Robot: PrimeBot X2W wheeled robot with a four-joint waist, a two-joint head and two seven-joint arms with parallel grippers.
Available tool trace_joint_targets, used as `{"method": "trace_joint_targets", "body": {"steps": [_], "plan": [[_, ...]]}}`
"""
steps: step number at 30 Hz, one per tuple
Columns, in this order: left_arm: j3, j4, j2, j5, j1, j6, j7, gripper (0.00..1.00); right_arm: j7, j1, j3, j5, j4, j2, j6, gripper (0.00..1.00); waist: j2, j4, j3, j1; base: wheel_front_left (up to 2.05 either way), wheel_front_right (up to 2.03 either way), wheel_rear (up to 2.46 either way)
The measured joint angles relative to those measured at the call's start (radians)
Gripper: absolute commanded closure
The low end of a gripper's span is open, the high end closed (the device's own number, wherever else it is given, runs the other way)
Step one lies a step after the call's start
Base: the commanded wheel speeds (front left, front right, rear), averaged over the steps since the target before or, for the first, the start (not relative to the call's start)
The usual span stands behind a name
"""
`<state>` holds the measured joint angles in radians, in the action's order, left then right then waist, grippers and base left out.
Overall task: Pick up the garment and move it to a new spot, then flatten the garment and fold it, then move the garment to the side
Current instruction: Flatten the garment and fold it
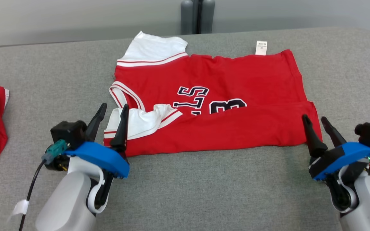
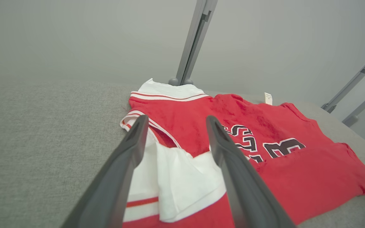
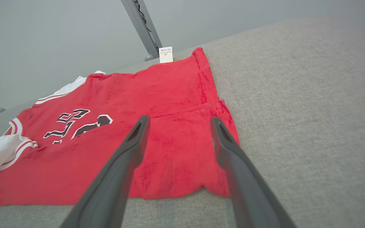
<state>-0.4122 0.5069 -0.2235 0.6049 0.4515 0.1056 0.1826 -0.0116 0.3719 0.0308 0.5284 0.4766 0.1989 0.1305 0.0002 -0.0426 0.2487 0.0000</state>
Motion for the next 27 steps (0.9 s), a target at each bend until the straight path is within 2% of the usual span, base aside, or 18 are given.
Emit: {"method": "trace_joint_targets", "body": {"steps": [7,17,27], "plan": [[-0.013,0.014,-0.027,-0.017,-0.089,-0.027,0.019,0.0,-0.032,-0.037,-0.005,-0.032,0.036,0.06,0.0,0.0,0.0,0.003,-0.027,-0.0001,0.0,0.0,0.0],[-0.043,0.041,-0.054,-0.043,-0.144,-0.057,0.004,0.0,-0.042,-0.035,0.006,-0.043,0.111,0.065,0.0,0.0,-0.0002,0.004,-0.014,0.0,0.0,0.0,0.0],[-0.061,0.106,-0.048,-0.051,-0.105,-0.052,-0.013,0.0,-0.052,0.035,0.06,-0.061,0.218,0.065,0.0,0.0,-0.0001,0.01,0.022,0.0,0.0,0.0,0.0]]}}
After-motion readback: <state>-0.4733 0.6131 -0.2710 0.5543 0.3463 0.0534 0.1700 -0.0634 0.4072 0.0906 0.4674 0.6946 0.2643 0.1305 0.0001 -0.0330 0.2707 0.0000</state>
